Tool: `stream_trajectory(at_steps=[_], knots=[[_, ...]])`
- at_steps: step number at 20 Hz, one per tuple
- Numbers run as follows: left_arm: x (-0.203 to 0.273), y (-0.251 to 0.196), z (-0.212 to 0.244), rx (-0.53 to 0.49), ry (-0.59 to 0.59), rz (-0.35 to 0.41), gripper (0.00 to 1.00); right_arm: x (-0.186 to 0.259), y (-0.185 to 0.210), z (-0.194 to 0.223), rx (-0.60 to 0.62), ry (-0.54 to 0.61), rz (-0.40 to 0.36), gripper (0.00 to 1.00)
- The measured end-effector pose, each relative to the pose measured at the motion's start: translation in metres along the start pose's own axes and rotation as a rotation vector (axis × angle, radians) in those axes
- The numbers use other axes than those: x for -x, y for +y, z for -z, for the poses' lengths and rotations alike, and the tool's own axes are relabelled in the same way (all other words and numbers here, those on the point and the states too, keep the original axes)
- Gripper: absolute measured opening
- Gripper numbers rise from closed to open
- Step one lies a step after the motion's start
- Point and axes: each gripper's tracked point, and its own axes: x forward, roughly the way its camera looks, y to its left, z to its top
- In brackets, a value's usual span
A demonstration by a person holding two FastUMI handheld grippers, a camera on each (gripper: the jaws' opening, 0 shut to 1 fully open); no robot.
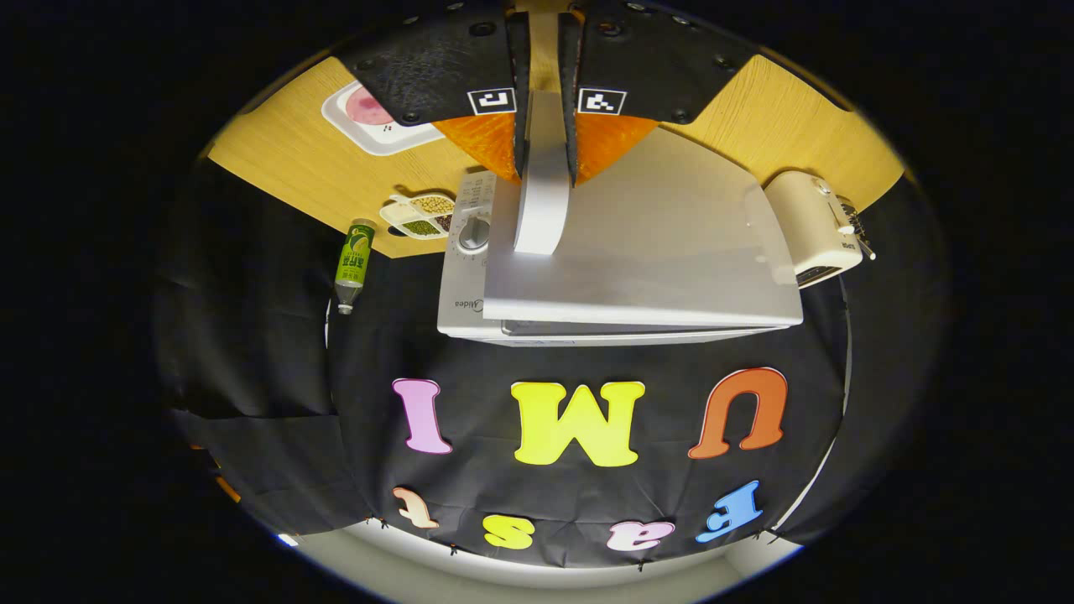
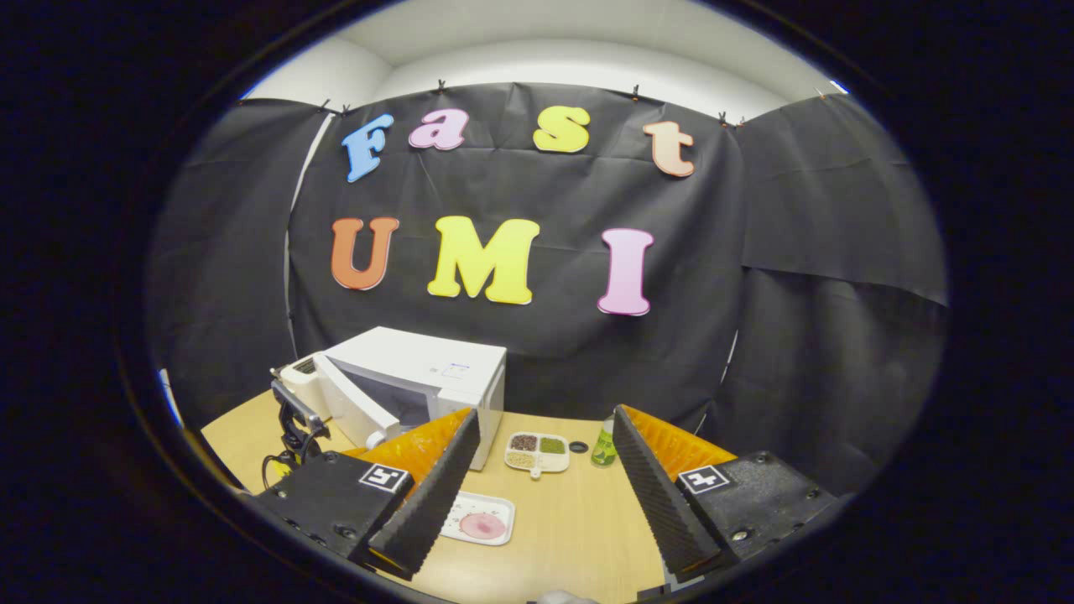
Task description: Open the microwave oven with the left hand, put the food in, and close the microwave oven.
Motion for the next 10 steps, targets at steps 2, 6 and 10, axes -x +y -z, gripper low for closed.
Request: stream_trajectory(at_steps=[2,6,10], knots=[[0.017,0.012,0.004,-0.019,0.007,-0.033,0.17,0.002,0.012,0.000,0.003,0.003,-0.026,0.96],[0.042,0.039,0.007,-0.007,0.021,-0.103,0.47,0.010,0.032,0.001,-0.004,0.004,-0.075,0.96],[0.067,0.065,0.004,0.006,0.017,-0.159,0.94,0.020,0.046,0.001,-0.005,0.002,-0.103,1.00]])
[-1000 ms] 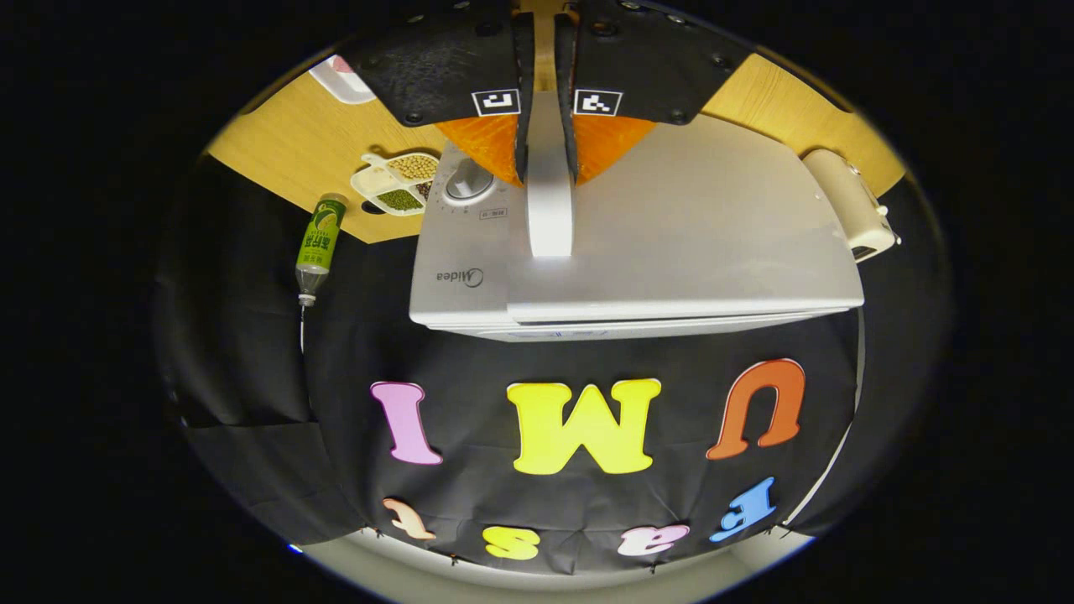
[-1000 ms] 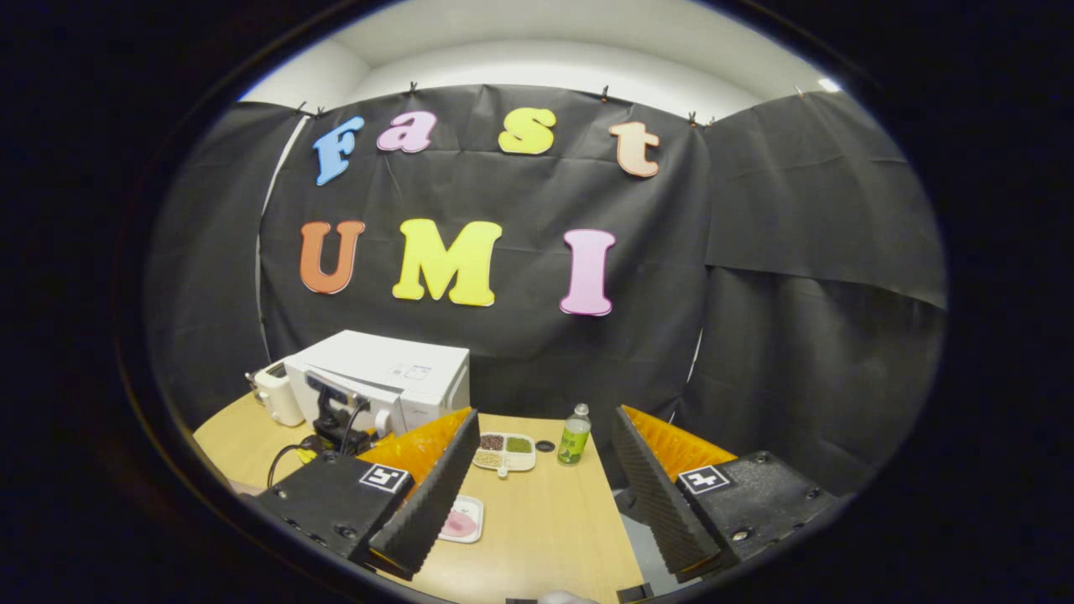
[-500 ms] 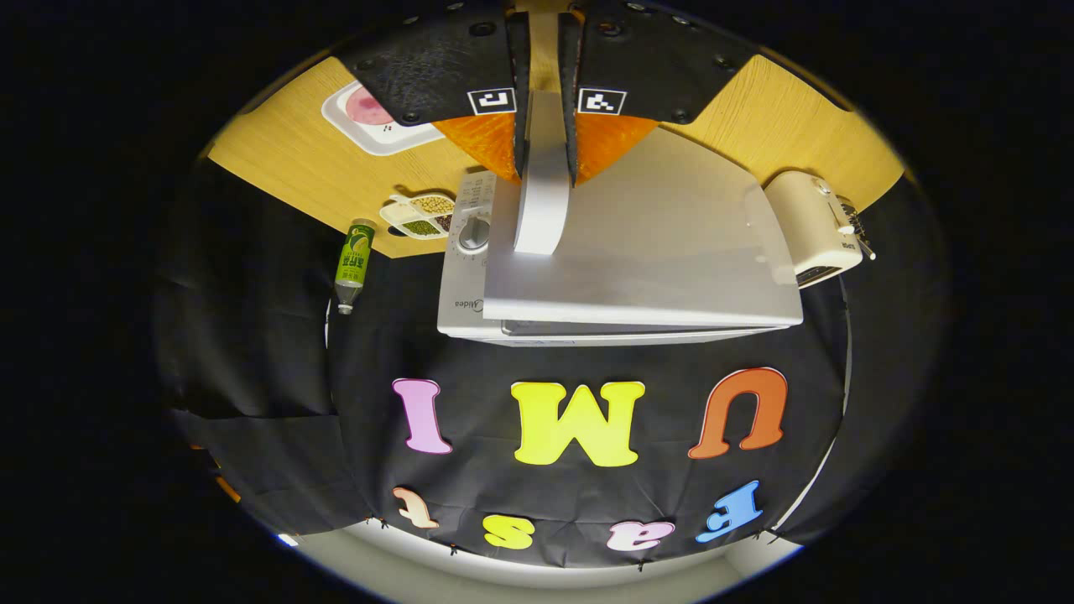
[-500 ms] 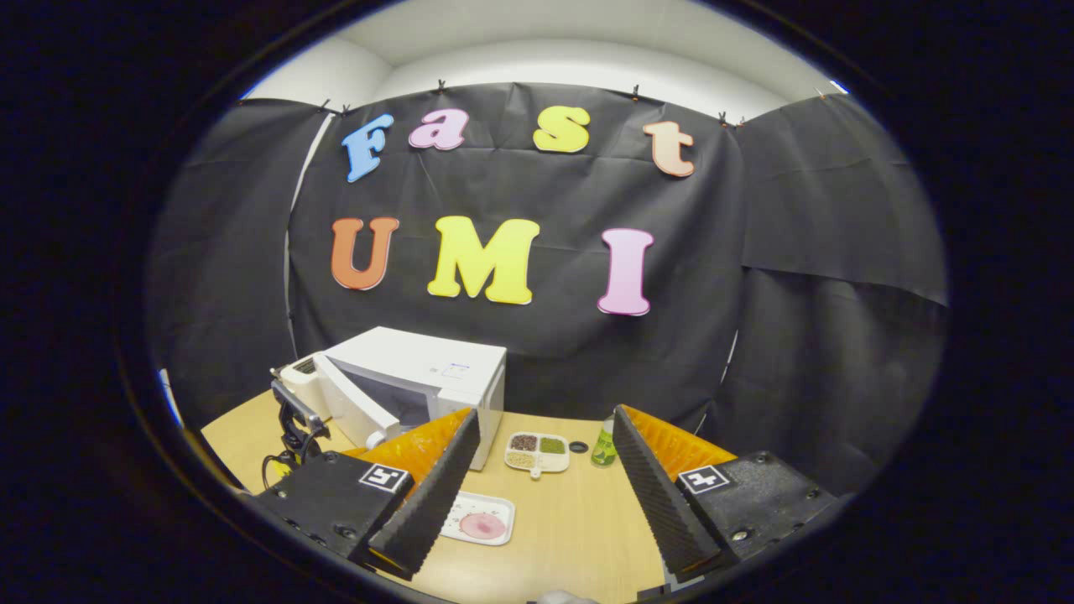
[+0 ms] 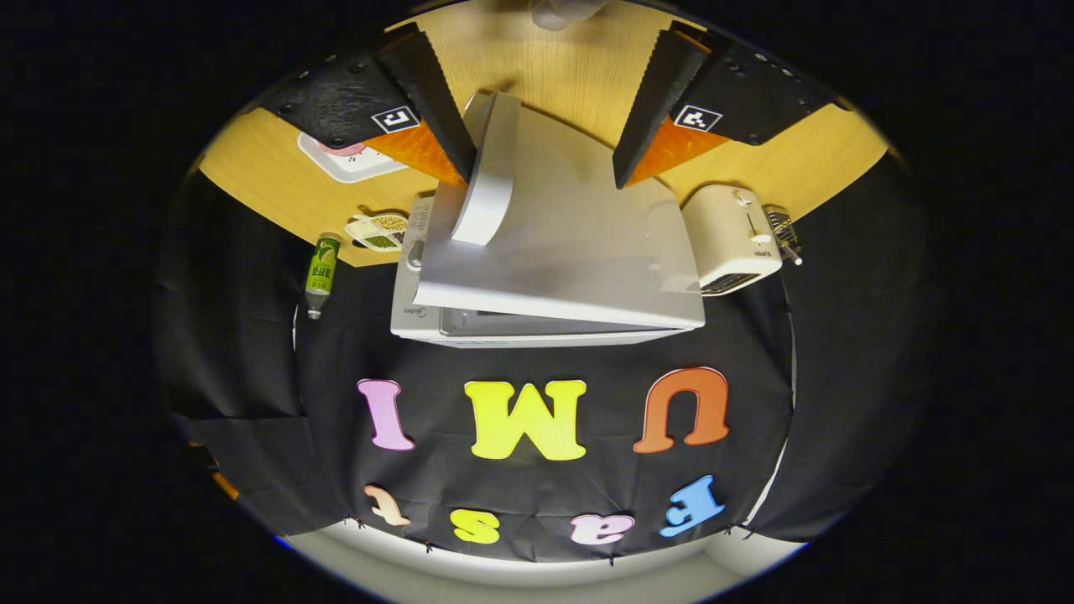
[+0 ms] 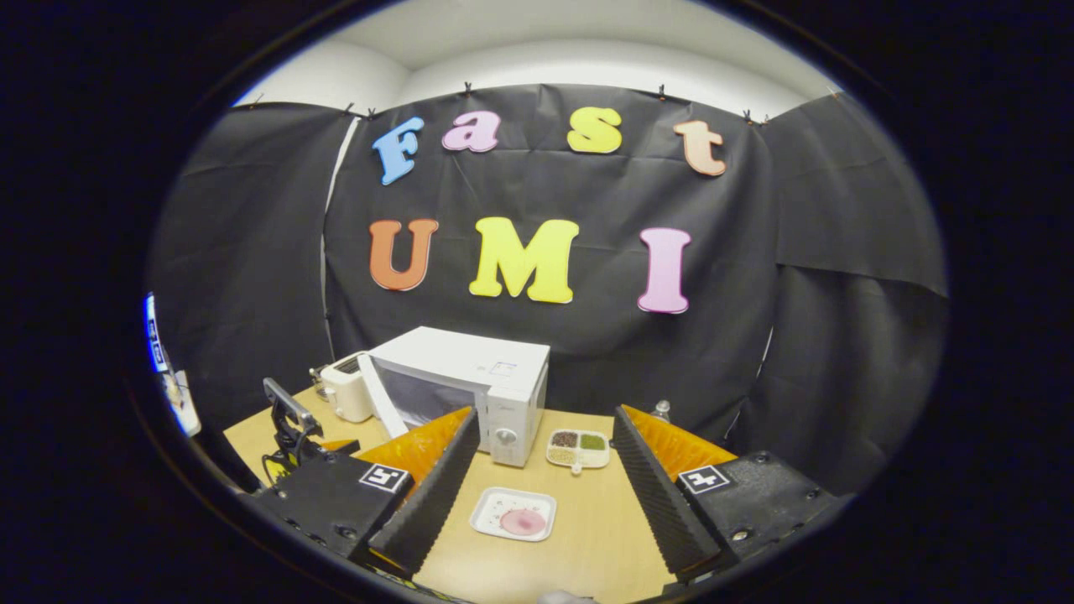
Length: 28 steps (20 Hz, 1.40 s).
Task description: Open the microwave oven with the left hand, put the food in, and close the microwave oven.
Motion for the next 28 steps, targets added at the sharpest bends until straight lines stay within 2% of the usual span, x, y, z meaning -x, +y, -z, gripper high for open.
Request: stream_trajectory(at_steps=[1,2,5,6,8,10,11,12,13,14,21,24,25,26,28], knots=[[0.005,0.005,0.000,-0.001,0.001,-0.014,0.96,0.001,0.003,0.001,0.003,0.002,-0.007,0.96],[0.010,0.011,0.001,-0.003,0.002,-0.029,0.96,0.003,0.007,0.003,0.000,0.003,-0.015,1.00],[0.027,0.030,0.004,-0.013,0.011,-0.065,0.96,0.007,0.019,0.009,-0.015,0.014,-0.036,1.00],[0.033,0.038,0.005,-0.024,0.013,-0.076,0.95,0.009,0.023,0.012,-0.020,0.018,-0.043,0.96],[0.045,0.052,0.007,-0.037,0.017,-0.096,0.96,0.011,0.031,0.016,-0.032,0.023,-0.056,1.00],[0.057,0.068,0.009,-0.039,0.019,-0.120,0.96,0.013,0.039,0.020,-0.038,0.027,-0.066,0.96],[0.063,0.077,0.011,-0.038,0.024,-0.132,0.95,0.014,0.044,0.021,-0.030,0.026,-0.072,1.00],[0.071,0.086,0.012,-0.037,0.027,-0.145,0.95,0.016,0.050,0.021,-0.023,0.024,-0.078,0.96],[0.078,0.096,0.013,-0.037,0.026,-0.159,0.95,0.018,0.057,0.021,-0.018,0.021,-0.088,1.00],[0.086,0.106,0.016,-0.039,0.029,-0.171,0.95,0.019,0.065,0.021,-0.017,0.018,-0.099,0.96],[0.125,0.188,0.027,-0.023,0.053,-0.292,0.95,0.021,0.106,0.018,-0.019,0.005,-0.147,0.96],[0.138,0.217,0.029,-0.007,0.060,-0.347,0.95,0.019,0.112,0.021,-0.022,0.011,-0.151,0.96],[0.143,0.225,0.029,-0.011,0.058,-0.363,0.95,0.018,0.114,0.022,-0.024,0.015,-0.155,1.00],[0.148,0.231,0.029,-0.017,0.058,-0.376,0.95,0.015,0.113,0.023,-0.026,0.016,-0.154,0.96],[0.158,0.242,0.029,-0.021,0.063,-0.396,0.96,0.010,0.109,0.026,-0.027,0.021,-0.147,1.00]])
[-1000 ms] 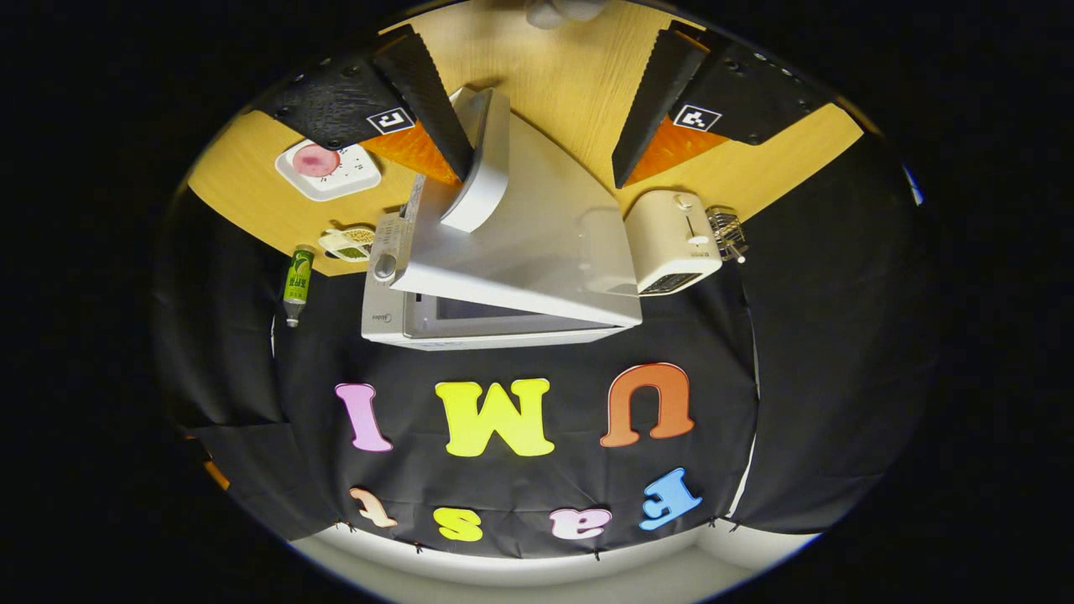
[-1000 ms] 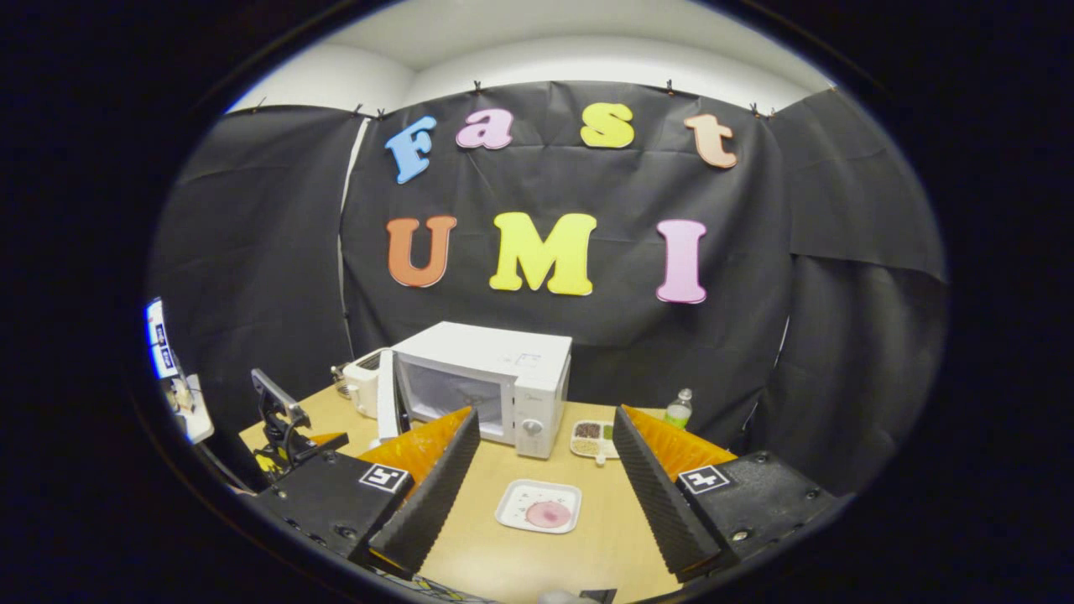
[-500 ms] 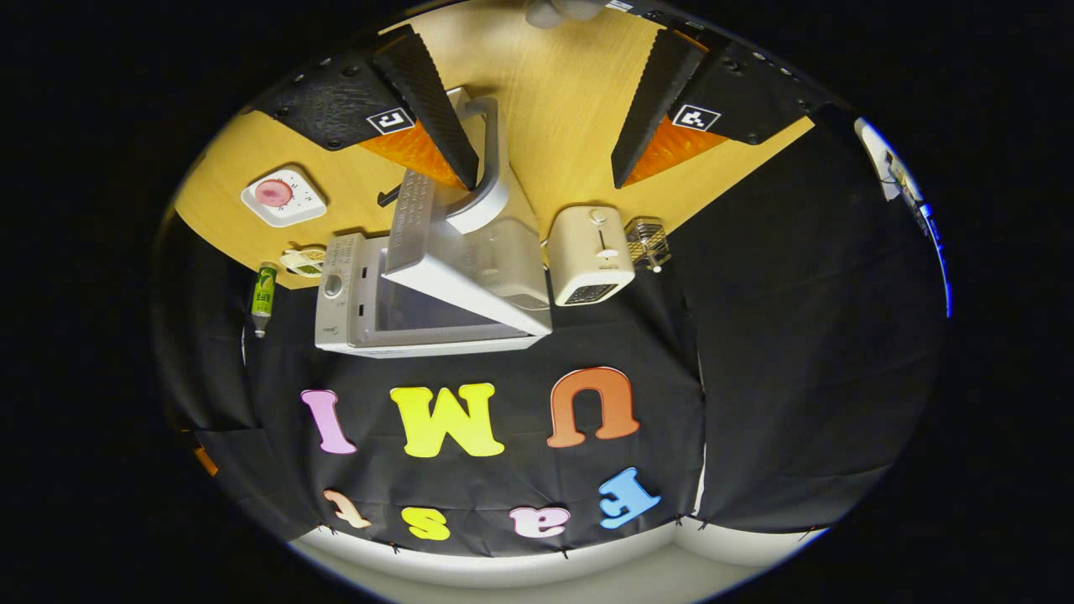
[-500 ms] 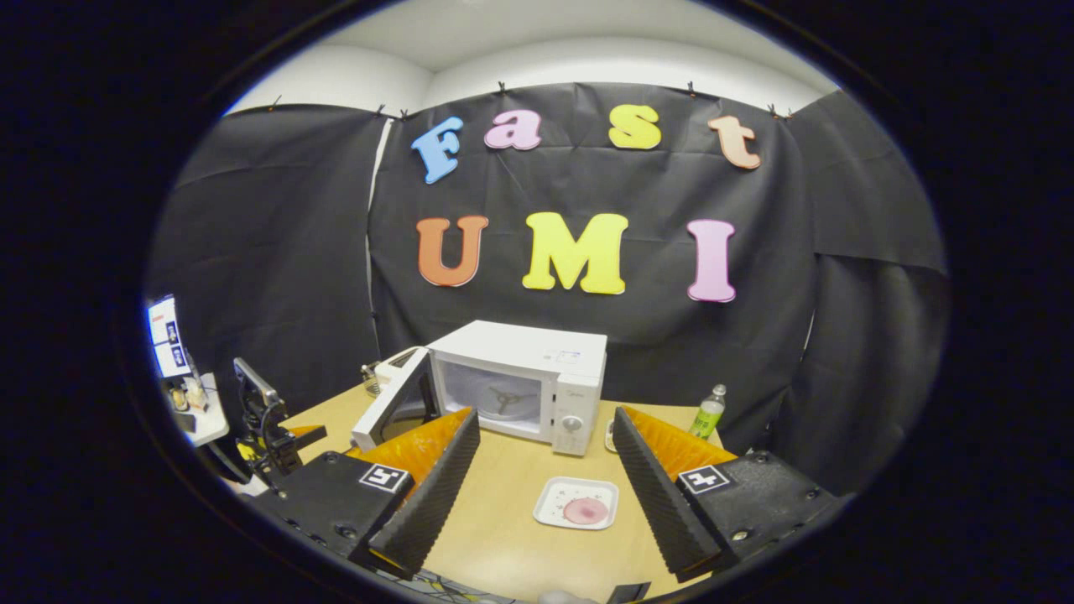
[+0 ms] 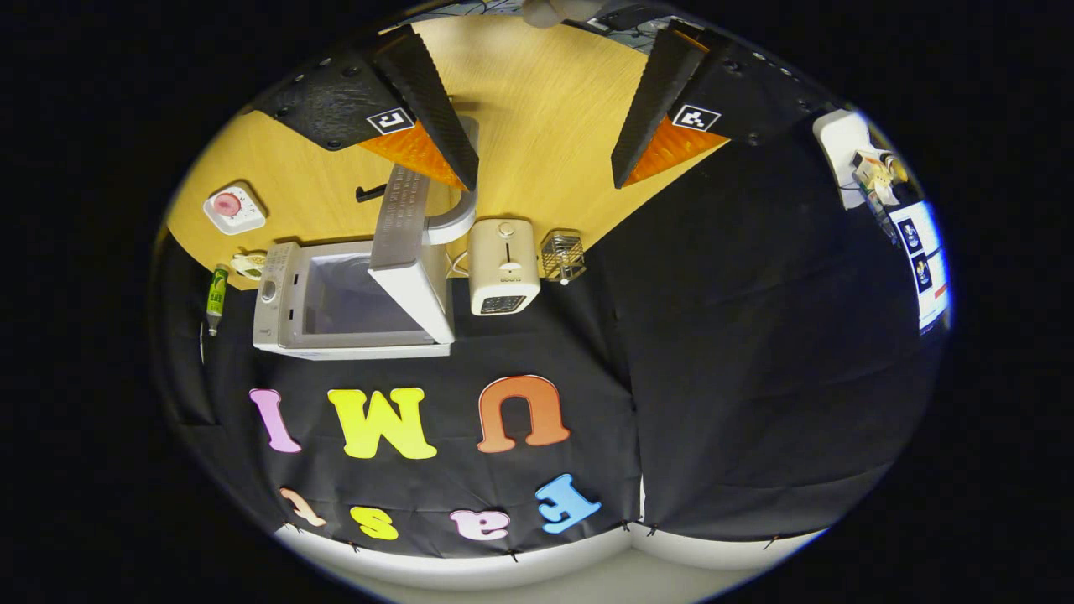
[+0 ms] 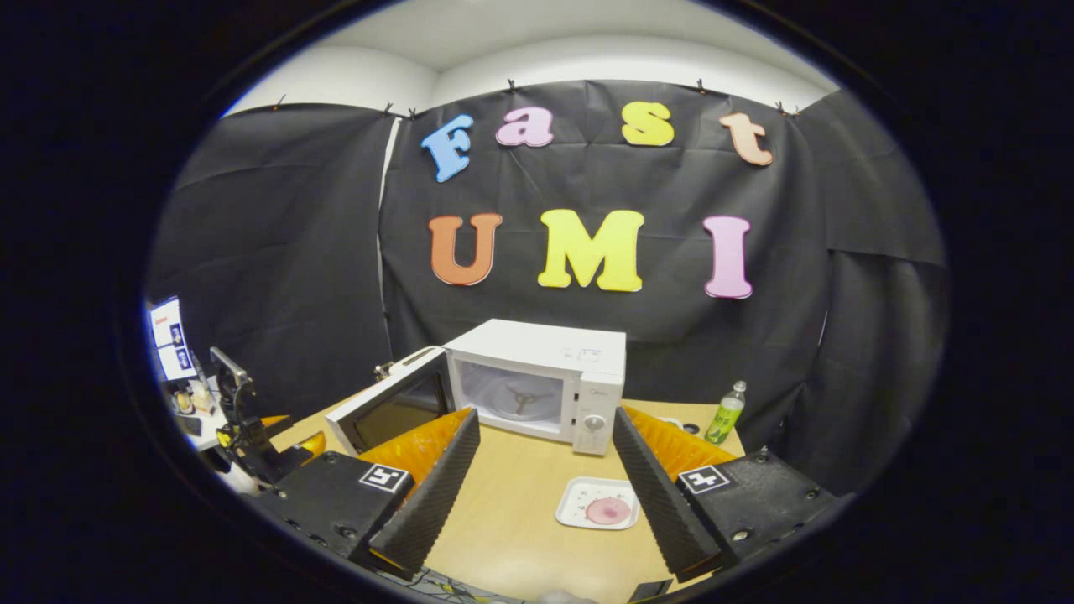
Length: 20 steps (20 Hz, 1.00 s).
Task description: Open the microwave oven with the left hand, put the food in, and close the microwave oven.
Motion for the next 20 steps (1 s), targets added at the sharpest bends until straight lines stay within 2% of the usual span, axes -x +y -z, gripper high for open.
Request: stream_trajectory(at_steps=[4,6,7,10,12,13,14,18,19,20], knots=[[0.020,0.012,0.005,0.006,0.010,-0.014,0.96,-0.014,-0.021,0.013,-0.011,0.018,0.018,1.00],[0.030,0.007,0.001,0.013,0.006,-0.006,0.95,-0.023,-0.035,0.026,-0.018,0.043,0.028,1.00],[0.036,0.001,-0.004,0.016,0.002,0.000,0.95,-0.029,-0.045,0.033,-0.022,0.061,0.037,0.96],[0.048,-0.023,-0.027,0.027,-0.029,0.036,0.95,-0.046,-0.077,0.060,-0.013,0.109,0.075,1.00],[0.057,-0.047,-0.052,0.036,-0.068,0.074,0.95,-0.060,-0.097,0.087,-0.006,0.169,0.095,0.91],[0.061,-0.058,-0.064,0.029,-0.089,0.088,0.95,-0.069,-0.105,0.102,-0.015,0.199,0.096,0.97],[0.064,-0.069,-0.078,0.023,-0.112,0.102,0.95,-0.077,-0.110,0.118,-0.032,0.244,0.092,0.96],[0.080,-0.120,-0.133,0.012,-0.193,0.157,0.95,-0.115,-0.132,0.183,-0.099,0.403,0.067,0.83],[0.082,-0.129,-0.145,0.010,-0.210,0.158,0.95,-0.122,-0.136,0.197,-0.115,0.439,0.056,0.72],[0.083,-0.140,-0.155,0.012,-0.219,0.165,0.95,-0.130,-0.140,0.214,-0.133,0.484,0.045,0.79]])
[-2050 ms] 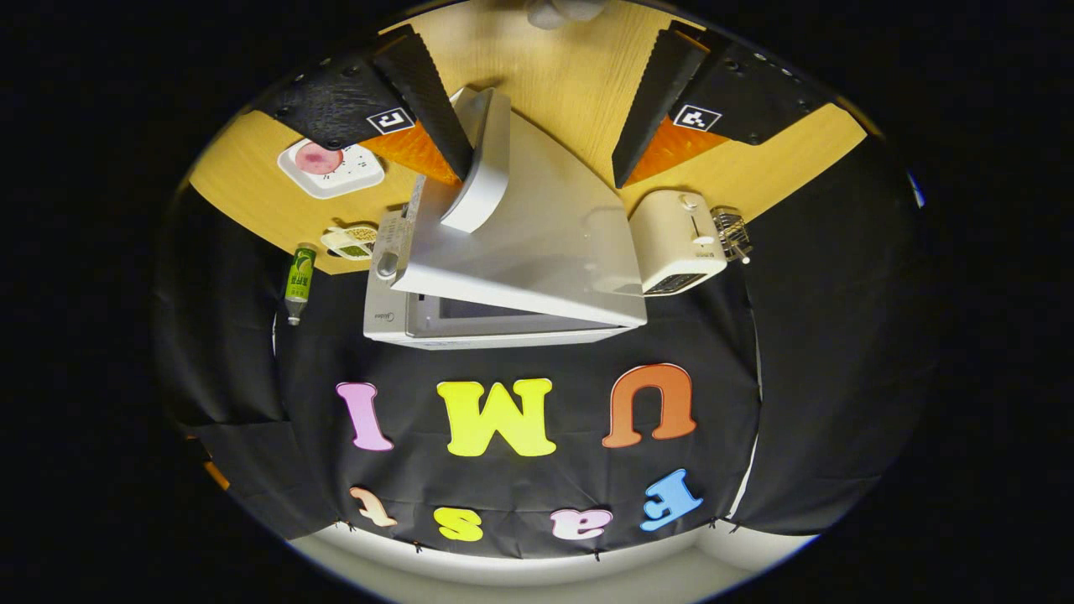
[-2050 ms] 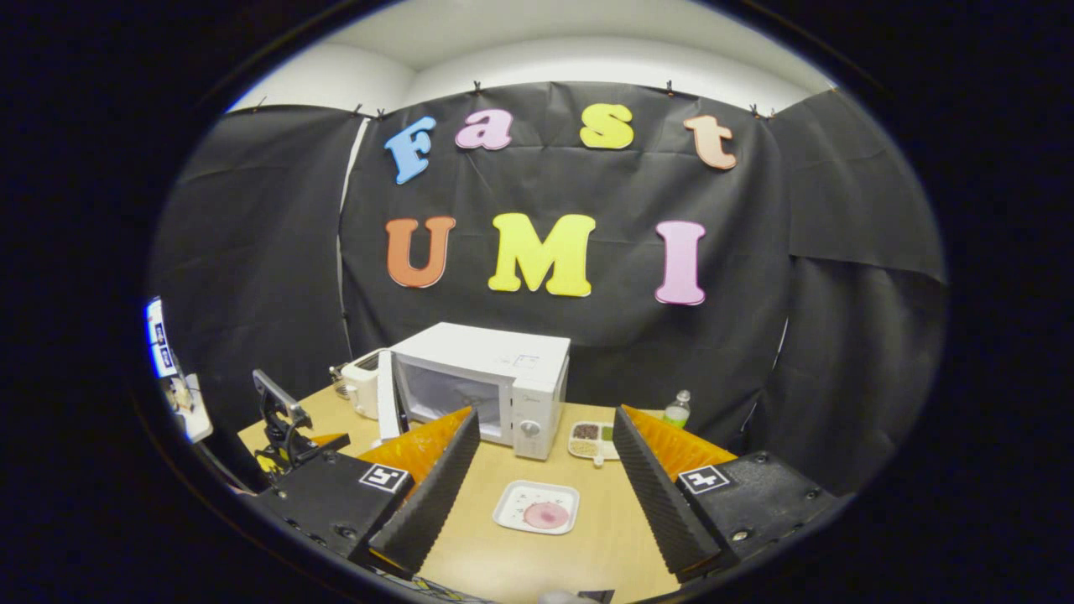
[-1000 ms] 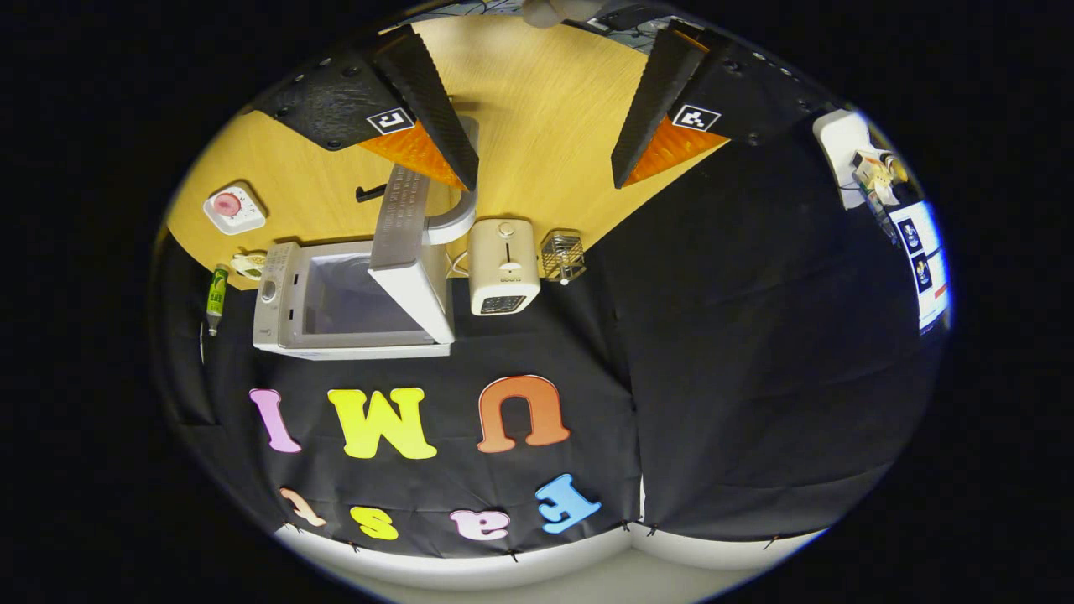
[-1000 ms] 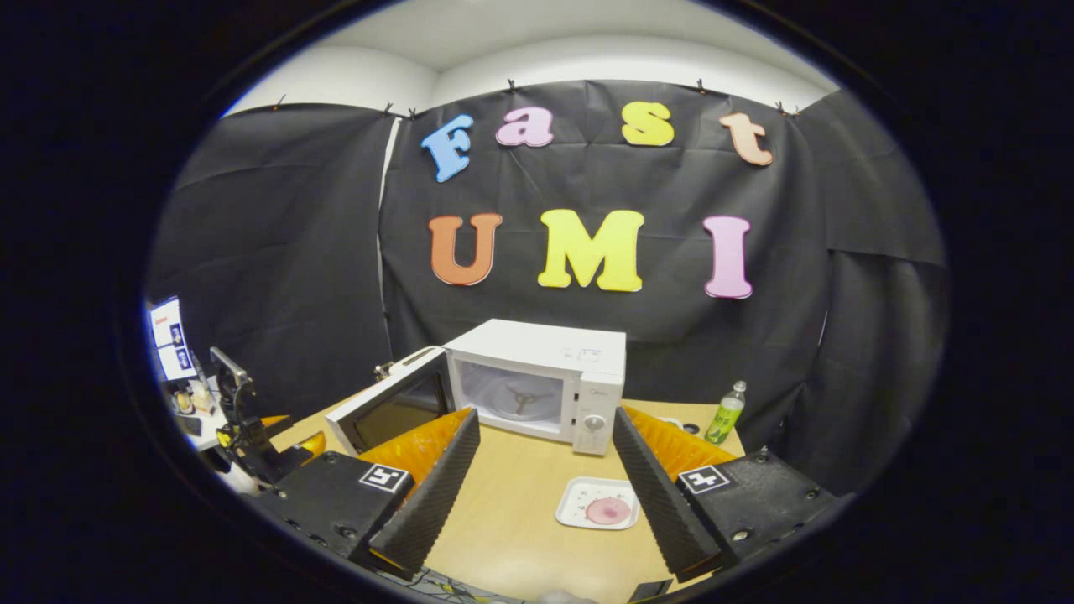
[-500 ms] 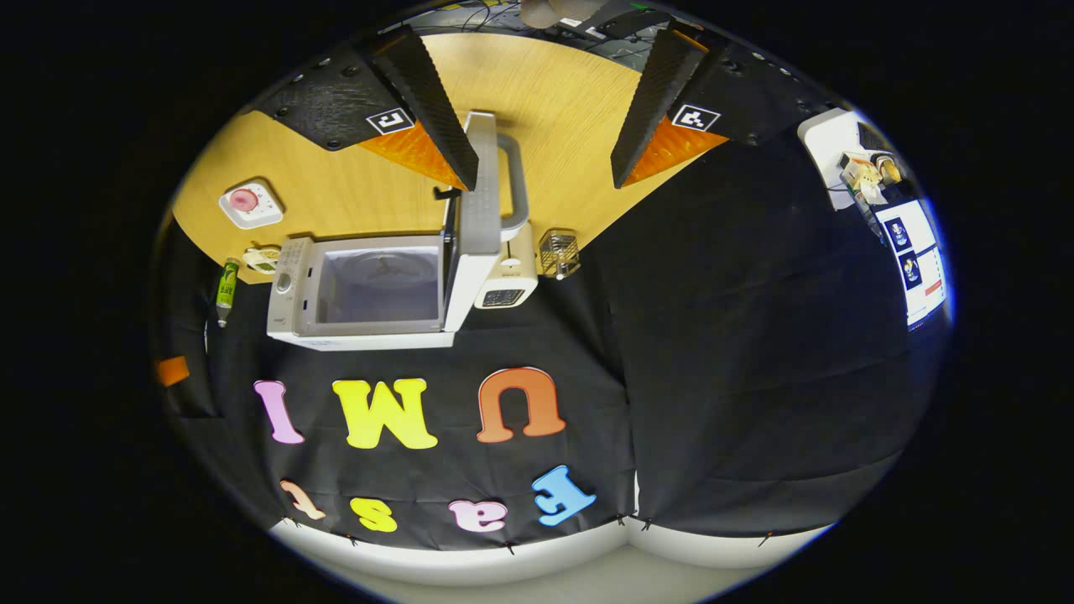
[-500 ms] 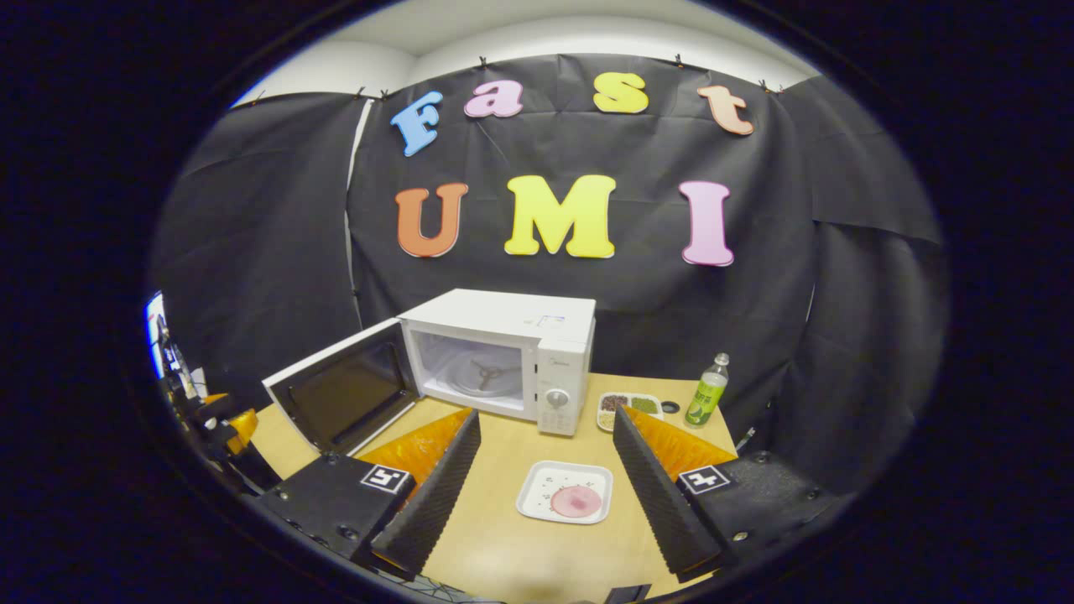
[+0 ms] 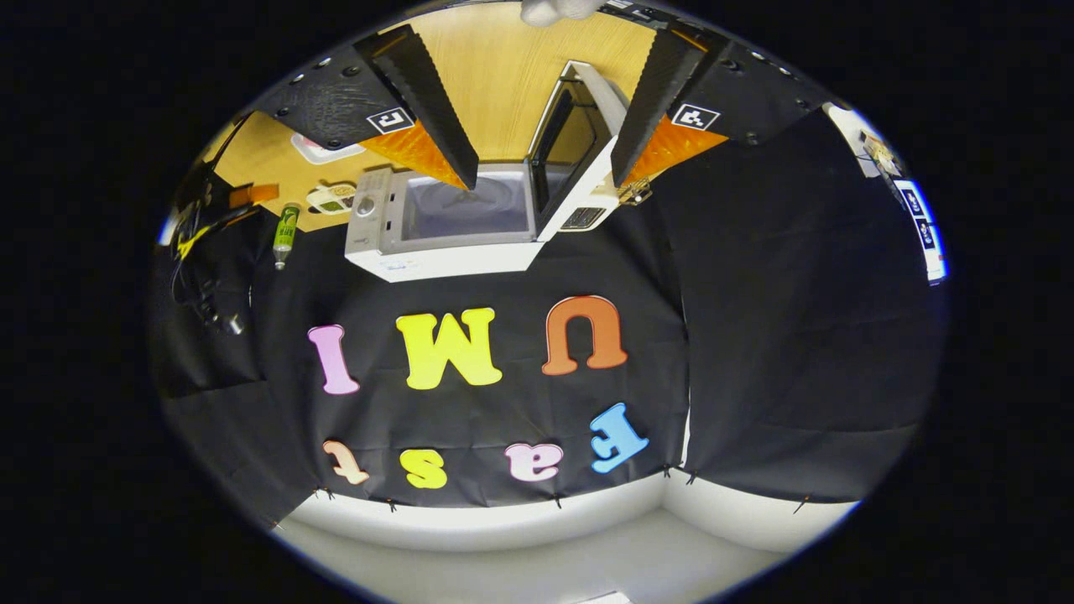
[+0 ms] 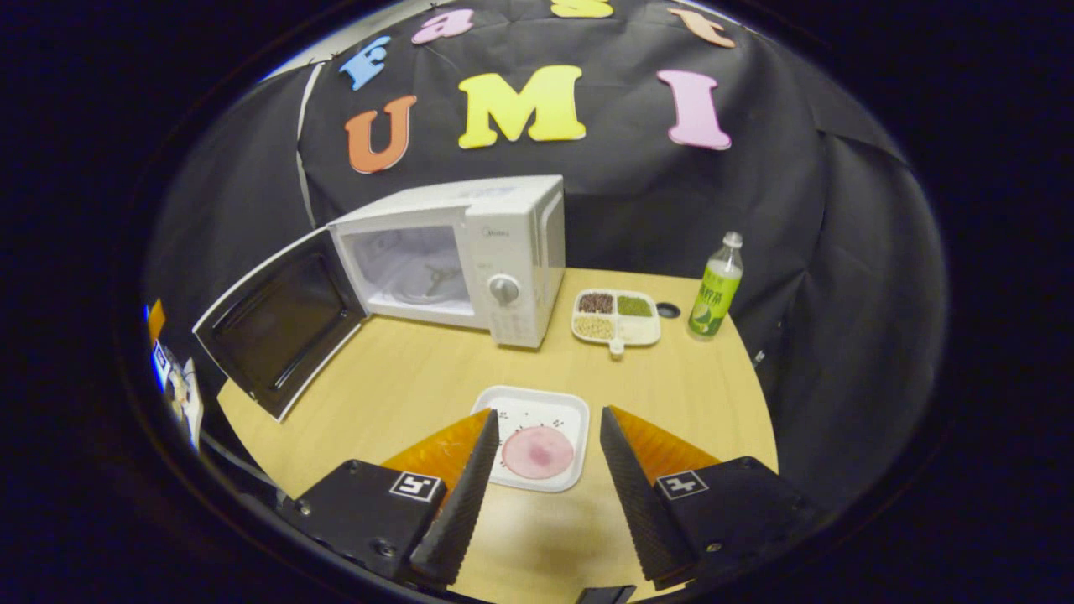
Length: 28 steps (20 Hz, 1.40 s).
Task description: Open the microwave oven with the left hand, put the food in, and close the microwave oven.
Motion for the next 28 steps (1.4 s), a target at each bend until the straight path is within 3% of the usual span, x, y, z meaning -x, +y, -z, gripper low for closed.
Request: stream_trajectory(at_steps=[1,2,3,4,5,6,7,10,14,15,16,17,18,19,20,21,22,23,28], knots=[[-0.002,-0.011,-0.008,0.006,-0.004,0.005,0.95,-0.015,-0.006,0.010,-0.016,0.044,-0.011,0.69],[-0.006,-0.020,-0.016,0.008,-0.009,0.000,0.95,-0.030,-0.011,0.020,-0.040,0.090,-0.025,0.73],[-0.009,-0.027,-0.024,0.012,-0.013,-0.006,0.95,-0.045,-0.017,0.029,-0.064,0.139,-0.036,0.56],[-0.011,-0.034,-0.029,0.014,-0.014,-0.015,0.95,-0.056,-0.022,0.035,-0.075,0.171,-0.043,0.62],[-0.013,-0.040,-0.035,0.015,-0.016,-0.023,0.95,-0.069,-0.029,0.042,-0.084,0.213,-0.048,0.46],[-0.014,-0.044,-0.040,0.014,-0.019,-0.034,0.95,-0.080,-0.033,0.049,-0.086,0.250,-0.055,0.55],[-0.015,-0.047,-0.043,0.010,-0.017,-0.045,0.95,-0.090,-0.036,0.056,-0.093,0.289,-0.065,0.40],[-0.014,-0.052,-0.050,0.006,-0.015,-0.076,0.95,-0.106,-0.037,0.067,-0.124,0.376,-0.102,0.37],[-0.008,-0.047,-0.051,0.005,-0.011,-0.099,0.95,-0.117,-0.035,0.080,-0.157,0.478,-0.095,0.23],[-0.008,-0.044,-0.050,0.009,-0.012,-0.107,0.95,-0.116,-0.035,0.075,-0.172,0.503,-0.094,0.32],[-0.007,-0.041,-0.048,0.017,-0.010,-0.111,0.95,-0.116,-0.034,0.081,-0.190,0.533,-0.092,0.29],[-0.008,-0.039,-0.045,0.028,-0.009,-0.111,0.95,-0.116,-0.035,0.078,-0.205,0.549,-0.079,0.10],[-0.008,-0.036,-0.043,0.037,-0.009,-0.109,0.95,-0.118,-0.035,0.081,-0.228,0.575,-0.072,0.10],[-0.010,-0.032,-0.039,0.045,-0.010,-0.107,0.95,-0.118,-0.033,0.080,-0.266,0.604,-0.083,0.21],[-0.010,-0.028,-0.036,0.054,-0.010,-0.101,0.95,-0.119,-0.034,0.079,-0.313,0.610,-0.066,0.11],[-0.012,-0.023,-0.032,0.063,-0.008,-0.095,0.95,-0.120,-0.033,0.079,-0.354,0.625,-0.068,0.11],[-0.015,-0.016,-0.029,0.071,-0.008,-0.088,0.95,-0.119,-0.033,0.079,-0.378,0.636,-0.072,0.01],[-0.016,-0.009,-0.026,0.076,-0.006,-0.087,0.95,-0.120,-0.034,0.079,-0.397,0.640,-0.075,0.07],[-0.022,0.027,-0.015,0.106,0.008,-0.077,0.95,-0.110,-0.022,0.077,-0.496,0.608,-0.124,0.04]])
